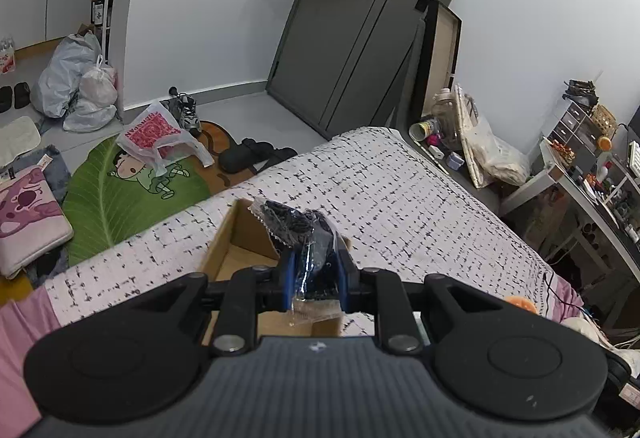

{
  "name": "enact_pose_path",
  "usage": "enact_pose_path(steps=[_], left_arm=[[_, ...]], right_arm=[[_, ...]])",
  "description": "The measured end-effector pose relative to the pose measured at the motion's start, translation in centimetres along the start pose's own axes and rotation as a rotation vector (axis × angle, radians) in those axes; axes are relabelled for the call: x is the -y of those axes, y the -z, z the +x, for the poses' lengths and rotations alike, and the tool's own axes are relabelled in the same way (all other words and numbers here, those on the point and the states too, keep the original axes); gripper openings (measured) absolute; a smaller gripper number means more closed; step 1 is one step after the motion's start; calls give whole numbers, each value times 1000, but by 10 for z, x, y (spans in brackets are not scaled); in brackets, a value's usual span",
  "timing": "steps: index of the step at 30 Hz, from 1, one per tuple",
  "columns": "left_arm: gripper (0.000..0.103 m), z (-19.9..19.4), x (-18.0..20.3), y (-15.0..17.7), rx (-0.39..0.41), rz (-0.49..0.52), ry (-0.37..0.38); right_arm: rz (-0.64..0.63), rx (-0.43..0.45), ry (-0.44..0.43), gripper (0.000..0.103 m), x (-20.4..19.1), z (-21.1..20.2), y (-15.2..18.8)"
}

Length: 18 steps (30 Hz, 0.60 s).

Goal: Organize soft objects
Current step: 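Carry the bag into the box and open the left tool while the right tool carries the burger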

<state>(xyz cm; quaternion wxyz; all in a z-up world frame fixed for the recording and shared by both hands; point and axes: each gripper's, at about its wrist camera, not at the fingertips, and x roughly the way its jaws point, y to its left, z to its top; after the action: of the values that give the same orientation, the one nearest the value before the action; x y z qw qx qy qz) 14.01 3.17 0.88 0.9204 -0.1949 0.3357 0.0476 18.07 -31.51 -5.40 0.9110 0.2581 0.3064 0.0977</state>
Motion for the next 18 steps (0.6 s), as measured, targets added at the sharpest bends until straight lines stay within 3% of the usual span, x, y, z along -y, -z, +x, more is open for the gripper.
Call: enact_pose_path(steps=[18], left_arm=[[20, 53, -59, -11, -52, -47, 3]], right_arm=[[-112, -10, -52, 17, -55, 33, 19]])
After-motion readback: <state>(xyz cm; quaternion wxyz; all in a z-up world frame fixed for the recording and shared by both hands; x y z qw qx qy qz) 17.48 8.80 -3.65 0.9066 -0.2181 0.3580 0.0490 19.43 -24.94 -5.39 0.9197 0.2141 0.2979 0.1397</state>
